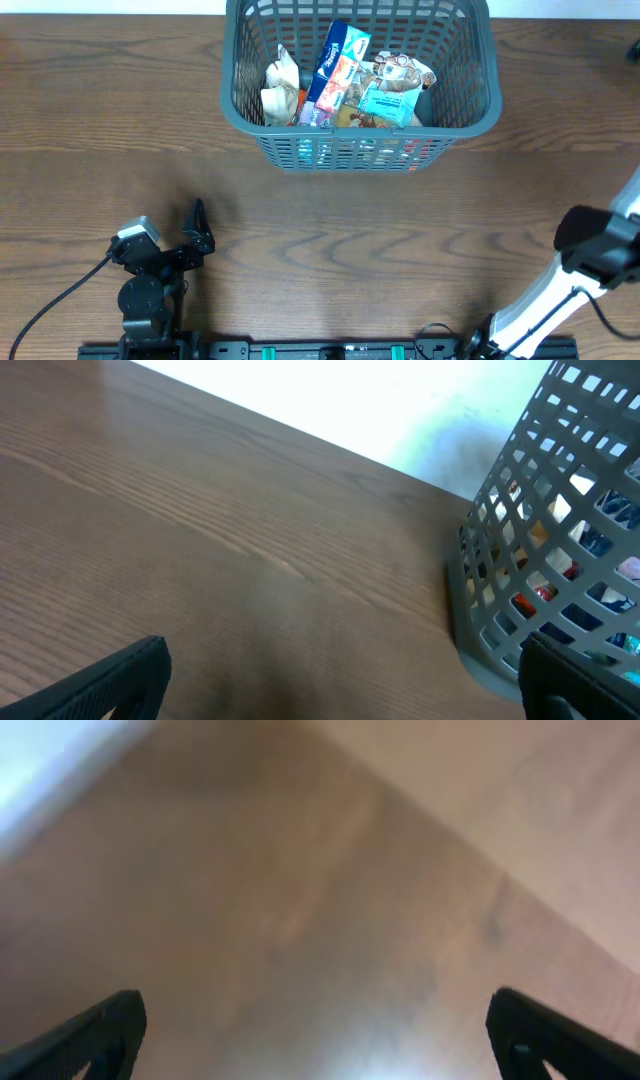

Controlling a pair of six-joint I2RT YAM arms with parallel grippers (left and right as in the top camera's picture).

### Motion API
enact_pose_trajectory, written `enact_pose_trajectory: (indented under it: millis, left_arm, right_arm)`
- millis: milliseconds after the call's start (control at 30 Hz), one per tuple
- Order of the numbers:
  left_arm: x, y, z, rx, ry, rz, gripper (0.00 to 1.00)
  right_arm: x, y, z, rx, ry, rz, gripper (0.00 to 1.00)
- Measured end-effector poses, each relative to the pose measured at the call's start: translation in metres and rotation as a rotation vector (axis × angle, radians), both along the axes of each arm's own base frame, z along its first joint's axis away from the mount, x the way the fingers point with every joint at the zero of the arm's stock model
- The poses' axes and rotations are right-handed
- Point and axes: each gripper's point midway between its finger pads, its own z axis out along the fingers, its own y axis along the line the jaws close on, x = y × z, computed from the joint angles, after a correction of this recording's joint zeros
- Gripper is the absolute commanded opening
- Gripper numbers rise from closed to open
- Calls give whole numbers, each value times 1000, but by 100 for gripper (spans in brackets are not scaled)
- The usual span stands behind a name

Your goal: Pack container

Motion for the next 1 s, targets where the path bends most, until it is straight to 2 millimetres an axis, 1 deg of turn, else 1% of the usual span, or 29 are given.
enact_pose_trajectory:
  millis: [100, 133, 200, 267, 333, 400, 467, 600, 667, 700, 767, 833, 867, 1000]
  left_arm:
    - [0, 0, 0, 0, 0, 0, 98]
    - [0, 0, 0, 0, 0, 0, 98]
    - [0, 0, 0, 0, 0, 0, 98]
    - [0, 0, 0, 0, 0, 0, 98]
    - [0, 0, 0, 0, 0, 0, 98]
    - [0, 0, 0, 0, 0, 0, 98]
    - [0, 0, 0, 0, 0, 0, 98]
    - [0, 0, 0, 0, 1, 0, 98]
    - [0, 0, 0, 0, 1, 0, 98]
    - [0, 0, 0, 0, 0, 0, 98]
    - [0, 0, 0, 0, 0, -2, 98]
    - [0, 0, 0, -1, 1, -2, 99]
    - [0, 0, 0, -1, 1, -2, 98]
    - [0, 0, 0, -1, 1, -2, 98]
  right_arm:
    - [19, 11, 61, -92, -230, 45, 99]
    - [24, 20, 85, -124, -316, 69, 99]
    - [24, 41, 124, -166, -437, 116, 99]
    - [21, 66, 155, -199, -527, 172, 99]
    - [17, 89, 173, -218, -574, 229, 99]
    - [16, 110, 183, -233, -601, 293, 99]
    - [19, 132, 187, -253, -633, 358, 99]
    - [24, 173, 177, -266, -690, 468, 99]
    - [18, 190, 168, -265, -714, 512, 99]
    - [13, 196, 167, -269, -731, 523, 99]
    - [-5, 203, 165, -276, -760, 541, 99]
    - [-28, 206, 168, -286, -788, 541, 99]
    - [-41, 206, 172, -292, -807, 540, 99]
    - [-81, 210, 193, -316, -880, 535, 99]
